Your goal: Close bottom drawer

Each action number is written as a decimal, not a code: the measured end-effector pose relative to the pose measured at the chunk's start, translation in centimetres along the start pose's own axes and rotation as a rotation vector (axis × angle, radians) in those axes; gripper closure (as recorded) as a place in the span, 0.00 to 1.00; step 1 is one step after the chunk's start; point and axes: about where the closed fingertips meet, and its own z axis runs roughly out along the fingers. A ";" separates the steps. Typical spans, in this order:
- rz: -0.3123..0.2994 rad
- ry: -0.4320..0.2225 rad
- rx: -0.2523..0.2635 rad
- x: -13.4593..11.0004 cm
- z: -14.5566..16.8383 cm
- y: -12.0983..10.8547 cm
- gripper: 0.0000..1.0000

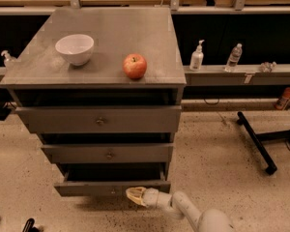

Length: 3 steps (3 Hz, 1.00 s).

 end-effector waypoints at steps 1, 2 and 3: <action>-0.031 0.000 0.032 -0.1 -0.9 -2.3 1.00; -0.030 0.000 0.032 -0.1 -1.0 -2.2 1.00; -0.060 -0.007 0.055 -0.5 -1.6 -4.7 1.00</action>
Offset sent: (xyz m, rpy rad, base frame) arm 0.0959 -0.0571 -0.0128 -0.0615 -0.1159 -0.0989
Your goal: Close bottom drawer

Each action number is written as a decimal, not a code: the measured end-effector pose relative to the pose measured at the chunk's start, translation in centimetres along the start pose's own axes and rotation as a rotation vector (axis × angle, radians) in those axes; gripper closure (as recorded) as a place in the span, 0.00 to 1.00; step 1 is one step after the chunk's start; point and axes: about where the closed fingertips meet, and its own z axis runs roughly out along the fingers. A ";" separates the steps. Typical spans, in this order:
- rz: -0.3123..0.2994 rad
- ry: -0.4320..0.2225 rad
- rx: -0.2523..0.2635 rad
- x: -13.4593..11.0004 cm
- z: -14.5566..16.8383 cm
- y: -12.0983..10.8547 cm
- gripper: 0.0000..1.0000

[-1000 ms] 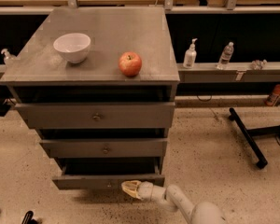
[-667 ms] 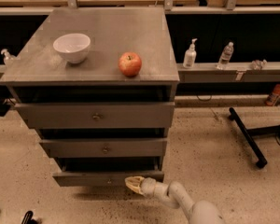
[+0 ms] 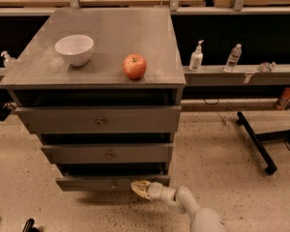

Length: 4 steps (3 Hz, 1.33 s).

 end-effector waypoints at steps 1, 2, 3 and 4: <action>0.000 0.000 0.000 0.0 -0.1 0.2 1.00; -0.008 -0.006 0.006 -0.1 -0.3 -0.7 1.00; -0.020 -0.010 0.013 -0.3 -0.6 -1.8 1.00; -0.039 -0.016 -0.001 -0.6 -0.6 -2.4 1.00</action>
Offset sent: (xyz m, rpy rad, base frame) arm 0.0648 -0.0420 -0.0103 0.0116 -0.0645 -0.0462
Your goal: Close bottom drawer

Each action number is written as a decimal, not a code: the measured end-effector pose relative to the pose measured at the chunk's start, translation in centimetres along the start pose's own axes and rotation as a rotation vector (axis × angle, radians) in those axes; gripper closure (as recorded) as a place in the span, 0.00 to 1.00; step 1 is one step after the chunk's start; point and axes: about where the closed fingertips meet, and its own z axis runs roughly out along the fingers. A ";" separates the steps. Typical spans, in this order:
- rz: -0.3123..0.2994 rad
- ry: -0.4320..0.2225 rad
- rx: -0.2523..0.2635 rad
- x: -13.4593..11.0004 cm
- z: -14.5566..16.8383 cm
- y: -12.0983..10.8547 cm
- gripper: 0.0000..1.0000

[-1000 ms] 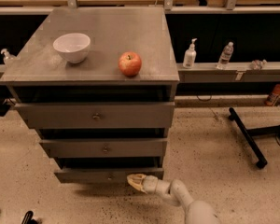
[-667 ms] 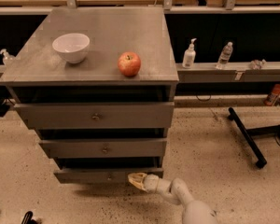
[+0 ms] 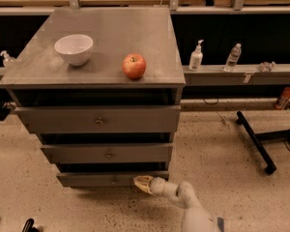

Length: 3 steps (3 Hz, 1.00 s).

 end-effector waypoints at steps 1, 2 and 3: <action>-0.029 -0.006 -0.030 -0.8 -0.5 -0.5 1.00; -0.059 -0.031 -0.044 -2.4 -2.4 -0.5 1.00; -0.083 -0.036 -0.052 -3.6 -4.5 0.1 1.00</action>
Offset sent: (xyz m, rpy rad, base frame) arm -0.0218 -0.0654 0.0617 0.0356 -0.1387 0.0626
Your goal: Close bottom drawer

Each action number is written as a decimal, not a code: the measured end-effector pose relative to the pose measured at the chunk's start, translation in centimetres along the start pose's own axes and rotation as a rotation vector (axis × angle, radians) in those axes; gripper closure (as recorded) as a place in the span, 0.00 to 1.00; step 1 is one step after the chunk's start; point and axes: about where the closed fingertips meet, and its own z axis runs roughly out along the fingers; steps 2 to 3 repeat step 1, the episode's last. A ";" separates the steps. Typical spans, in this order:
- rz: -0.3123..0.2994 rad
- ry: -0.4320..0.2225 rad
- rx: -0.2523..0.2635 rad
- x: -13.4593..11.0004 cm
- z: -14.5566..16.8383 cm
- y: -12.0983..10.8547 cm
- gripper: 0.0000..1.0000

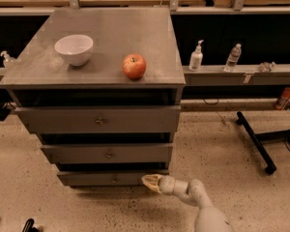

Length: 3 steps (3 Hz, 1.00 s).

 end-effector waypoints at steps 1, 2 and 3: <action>0.007 -0.007 -0.009 -0.3 -0.1 0.8 0.88; 0.007 -0.007 -0.009 -0.3 -0.1 0.8 0.88; 0.007 -0.007 -0.009 -0.3 -0.1 0.8 0.88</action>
Offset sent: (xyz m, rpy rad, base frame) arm 0.0000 0.0000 0.0000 0.0000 0.0000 0.0000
